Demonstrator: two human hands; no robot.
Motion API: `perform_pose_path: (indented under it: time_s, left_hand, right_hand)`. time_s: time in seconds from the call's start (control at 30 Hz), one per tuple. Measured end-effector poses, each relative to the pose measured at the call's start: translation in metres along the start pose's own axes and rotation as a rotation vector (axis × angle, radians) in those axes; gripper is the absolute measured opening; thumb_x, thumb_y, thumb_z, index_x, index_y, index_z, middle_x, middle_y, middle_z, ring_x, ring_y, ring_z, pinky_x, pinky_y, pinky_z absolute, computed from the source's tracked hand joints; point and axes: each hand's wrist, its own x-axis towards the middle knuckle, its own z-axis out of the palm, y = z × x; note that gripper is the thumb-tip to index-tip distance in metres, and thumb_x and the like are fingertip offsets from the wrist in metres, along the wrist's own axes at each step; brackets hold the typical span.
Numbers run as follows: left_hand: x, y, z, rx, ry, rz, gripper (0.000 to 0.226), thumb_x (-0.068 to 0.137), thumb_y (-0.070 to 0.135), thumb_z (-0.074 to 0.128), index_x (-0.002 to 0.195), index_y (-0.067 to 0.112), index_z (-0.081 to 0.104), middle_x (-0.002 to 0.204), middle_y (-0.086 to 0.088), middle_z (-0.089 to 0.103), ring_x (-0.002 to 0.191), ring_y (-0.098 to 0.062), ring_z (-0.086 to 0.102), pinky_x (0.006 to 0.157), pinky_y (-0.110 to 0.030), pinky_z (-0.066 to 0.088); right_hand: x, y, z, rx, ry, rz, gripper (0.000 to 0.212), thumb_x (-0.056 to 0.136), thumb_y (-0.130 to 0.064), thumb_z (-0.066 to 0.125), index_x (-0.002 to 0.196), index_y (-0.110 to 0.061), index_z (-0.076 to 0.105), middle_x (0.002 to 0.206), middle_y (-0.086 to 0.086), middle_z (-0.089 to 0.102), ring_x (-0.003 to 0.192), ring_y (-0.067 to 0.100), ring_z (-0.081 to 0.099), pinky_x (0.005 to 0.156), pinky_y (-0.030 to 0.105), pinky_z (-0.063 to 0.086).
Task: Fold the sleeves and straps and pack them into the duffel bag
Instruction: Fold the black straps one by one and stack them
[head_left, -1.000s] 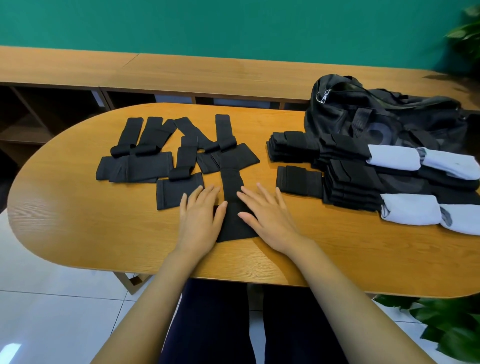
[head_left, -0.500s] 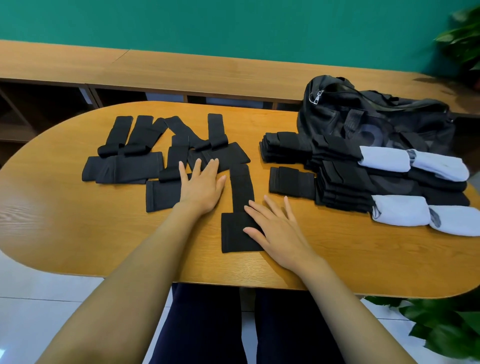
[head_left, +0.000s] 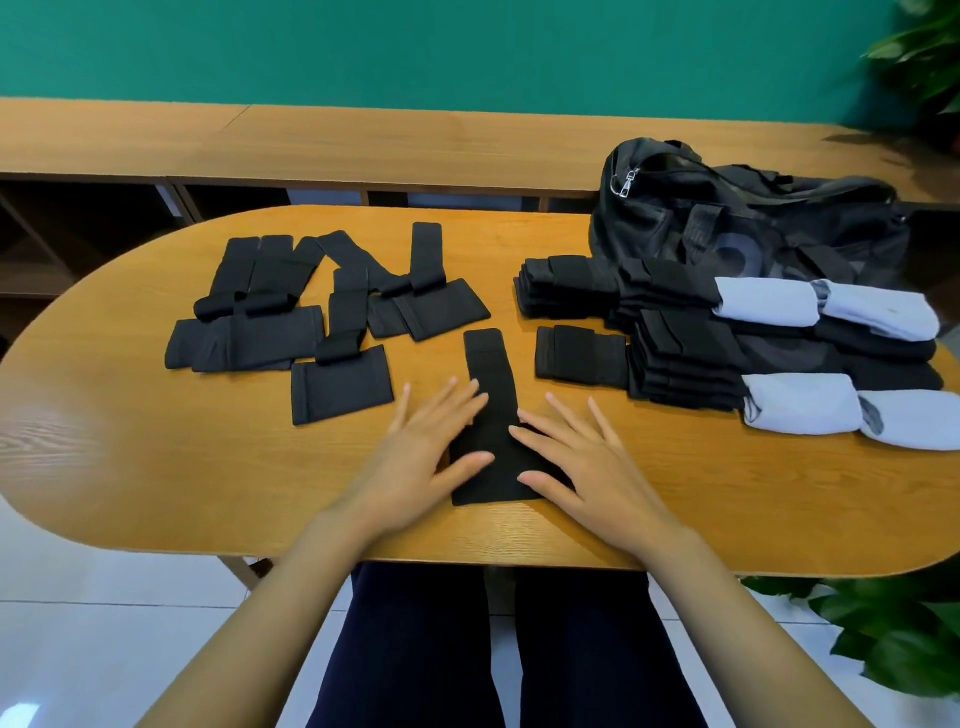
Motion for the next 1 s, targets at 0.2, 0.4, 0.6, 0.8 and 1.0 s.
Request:
perform_pose_path:
  time_s: [0.2,0.4,0.6,0.8,1.0]
  left_hand:
    - [-0.021,0.004,0.020,0.008,-0.034,0.041,0.073,0.087,0.069,0.042,0.150,0.033,0.032,0.157,0.017,0.024,0.145,0.009,0.005,0.122,-0.038,-0.007]
    - [-0.020,0.003,0.023,0.041,-0.011,0.040,0.065,0.091,0.067,0.036,0.147,0.034,0.038,0.157,0.018,0.026,0.145,0.010,0.006,0.122,-0.035,-0.008]
    - [-0.021,0.004,0.024,0.044,0.049,0.045,0.061,0.095,0.065,0.030,0.142,0.031,0.046,0.153,0.014,0.035,0.144,0.006,0.016,0.121,-0.030,-0.007]
    - [-0.025,0.004,0.025,0.082,0.135,0.101,0.058,0.097,0.061,0.030,0.136,0.027,0.055,0.146,0.010,0.047,0.140,0.002,0.029,0.122,-0.031,-0.004]
    - [-0.030,0.006,0.025,0.186,0.195,0.185,0.051,0.096,0.058,0.042,0.125,0.024,0.065,0.131,0.006,0.062,0.129,-0.005,0.050,0.122,-0.045,0.010]
  right_hand:
    - [-0.007,-0.002,0.006,-0.013,0.056,0.004,0.068,0.092,-0.073,0.022,0.145,-0.035,0.044,0.154,-0.017,0.033,0.149,0.002,0.006,0.123,0.042,-0.002]
    - [-0.009,-0.002,0.008,0.000,0.078,-0.016,0.074,0.087,-0.078,0.026,0.144,-0.035,0.046,0.153,-0.015,0.037,0.148,0.004,0.010,0.123,0.043,0.001]
    - [-0.010,0.000,0.012,-0.021,0.127,-0.050,0.071,0.086,-0.077,0.034,0.141,-0.034,0.050,0.149,-0.013,0.044,0.147,0.006,0.018,0.123,0.044,0.005]
    - [-0.010,0.001,0.015,-0.059,0.185,-0.072,0.058,0.091,-0.066,0.037,0.131,-0.032,0.060,0.139,-0.011,0.056,0.139,0.010,0.038,0.119,0.051,0.021]
    - [-0.011,0.001,0.017,-0.048,0.244,-0.083,0.050,0.096,-0.057,0.036,0.123,-0.029,0.067,0.130,-0.010,0.063,0.130,0.008,0.047,0.118,0.049,0.024]
